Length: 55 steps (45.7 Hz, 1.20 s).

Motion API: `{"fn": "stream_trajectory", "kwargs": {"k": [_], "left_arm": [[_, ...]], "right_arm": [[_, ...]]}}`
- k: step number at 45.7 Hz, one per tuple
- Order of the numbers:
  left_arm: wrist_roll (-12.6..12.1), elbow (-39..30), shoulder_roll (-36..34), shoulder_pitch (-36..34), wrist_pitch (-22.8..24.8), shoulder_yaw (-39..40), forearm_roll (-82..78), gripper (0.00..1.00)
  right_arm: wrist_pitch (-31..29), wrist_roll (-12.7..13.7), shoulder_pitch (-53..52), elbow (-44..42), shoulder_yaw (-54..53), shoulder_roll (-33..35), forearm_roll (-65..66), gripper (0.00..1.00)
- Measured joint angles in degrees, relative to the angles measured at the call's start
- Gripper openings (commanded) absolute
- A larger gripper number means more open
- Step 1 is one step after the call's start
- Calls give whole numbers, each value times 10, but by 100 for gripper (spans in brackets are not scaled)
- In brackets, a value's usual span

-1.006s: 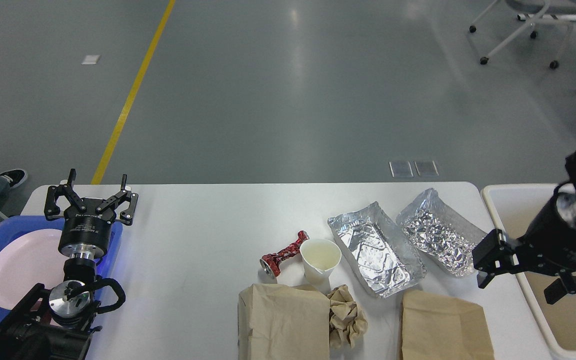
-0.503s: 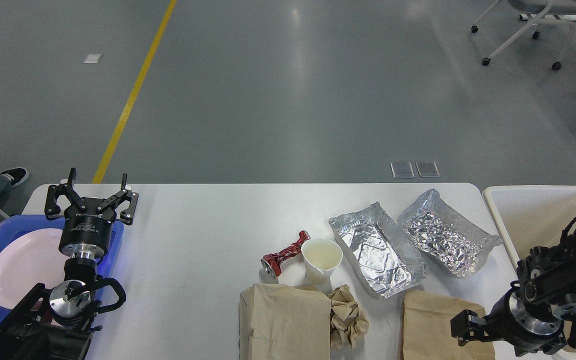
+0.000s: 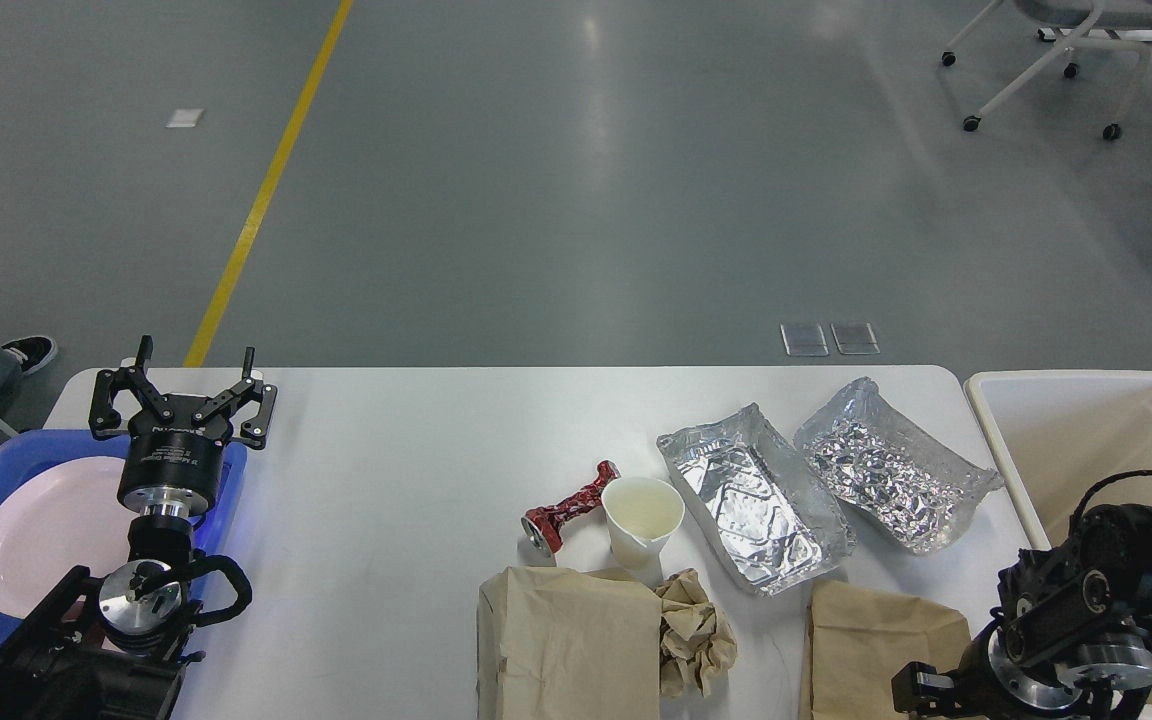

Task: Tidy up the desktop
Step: 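Lower the right gripper onto the brown paper bag nearest the bin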

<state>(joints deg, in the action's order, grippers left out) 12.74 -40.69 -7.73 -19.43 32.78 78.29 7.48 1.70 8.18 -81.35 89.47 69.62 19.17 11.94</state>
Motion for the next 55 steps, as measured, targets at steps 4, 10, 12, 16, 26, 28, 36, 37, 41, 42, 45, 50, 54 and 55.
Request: {"fn": "stream_trajectory", "kwargs": {"k": [4,10,12,16,26,28,36,37,41,42,45,50,54,55], "left_arm": [[0,0,0,0,0,0,0,96],[0,0,0,0,0,0,0,96],[0,0,0,0,0,0,0,96],[0,0,0,0,0,0,0,96],[0,0,0,0,0,0,0,96],[0,0,0,0,0,0,0,96],[0,0,0,0,0,0,0,96],[0,0,0,0,0,0,0,96],[0,0,0,0,0,0,0,96],[0,0,0,0,0,0,0,96],[0,0,0,0,0,0,0,96],[0,0,0,0,0,0,0,96],[0,0,0,0,0,0,0,96],[0,0,0,0,0,0,0,96]], "right_arm": [[1,0,4,-1,0,0,-8,13],[0,0,6,-1,0,-1,-61,0],[0,0,6,-1,0,-2,-79,0],[4,-1,7,-1,-1,-7,-103,0],[37,0,18,-1,-3,-16,-114,0],[43,0,18,-1,-5,-16,-115,0],[48,0,19,-1,-8,-17,-116,0],[48,0,19,-1,-9,-17,-116,0],[46,0,19,-2,-11,-15,-116,0],[44,0,18,-2,-11,-14,-116,0],[37,-2,11,0,-11,-8,-116,0],[-8,-7,-15,5,-11,19,-116,0],[-75,-9,-55,14,-8,45,-115,0],[-92,-10,-66,17,-7,51,-115,0]]}}
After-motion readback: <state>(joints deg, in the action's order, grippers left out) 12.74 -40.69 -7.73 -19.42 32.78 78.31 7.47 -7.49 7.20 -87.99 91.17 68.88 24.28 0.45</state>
